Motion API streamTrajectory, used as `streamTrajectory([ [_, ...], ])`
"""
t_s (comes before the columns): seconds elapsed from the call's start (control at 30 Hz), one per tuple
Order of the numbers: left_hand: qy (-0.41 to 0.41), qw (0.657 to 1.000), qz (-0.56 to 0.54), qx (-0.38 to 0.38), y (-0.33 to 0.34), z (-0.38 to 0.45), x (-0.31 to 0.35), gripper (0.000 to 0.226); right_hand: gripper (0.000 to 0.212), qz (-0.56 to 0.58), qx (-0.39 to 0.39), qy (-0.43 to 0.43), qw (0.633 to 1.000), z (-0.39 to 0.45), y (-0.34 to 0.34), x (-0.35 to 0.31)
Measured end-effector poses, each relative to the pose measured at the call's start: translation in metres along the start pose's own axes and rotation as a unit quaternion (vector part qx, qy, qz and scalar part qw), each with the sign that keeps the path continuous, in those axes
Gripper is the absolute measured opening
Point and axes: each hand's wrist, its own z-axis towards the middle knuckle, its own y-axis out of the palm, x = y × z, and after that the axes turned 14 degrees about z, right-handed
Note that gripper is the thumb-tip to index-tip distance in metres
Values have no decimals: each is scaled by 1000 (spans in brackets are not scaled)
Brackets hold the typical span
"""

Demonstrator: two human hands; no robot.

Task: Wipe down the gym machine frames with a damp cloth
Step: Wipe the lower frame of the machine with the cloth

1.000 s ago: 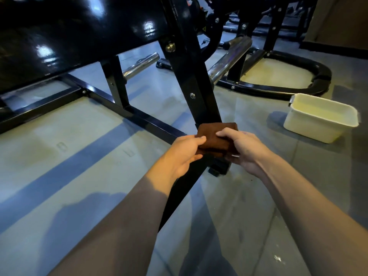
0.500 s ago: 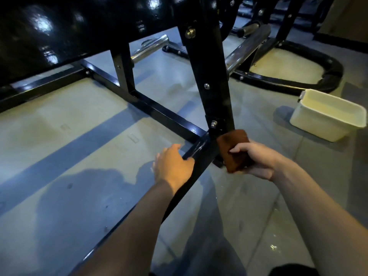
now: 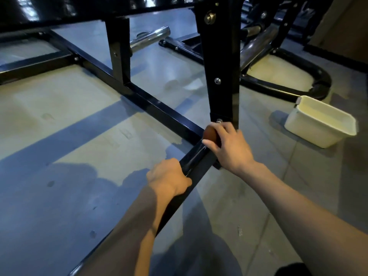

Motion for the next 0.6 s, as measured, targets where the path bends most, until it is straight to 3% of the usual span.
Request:
streamTrajectory([
  [0.07, -6, 1000, -13, 0, 3, 0, -4, 35, 62, -32, -55, -34, 997, -6, 2, 3],
  [0.27, -1, 999, -3, -49, 5, 1, -20, 53, 52, -59, -43, 3, 997, 12, -4, 7],
  [0.47, 11, 998, -20, -66, 13, 4, -31, 58, 58, -55, -113, -139, 982, -3, -3, 21],
  [0.6, 16, 997, -15, -75, 9, 0, -29, 57, 52, -54, -58, -52, 995, 19, -12, 37],
])
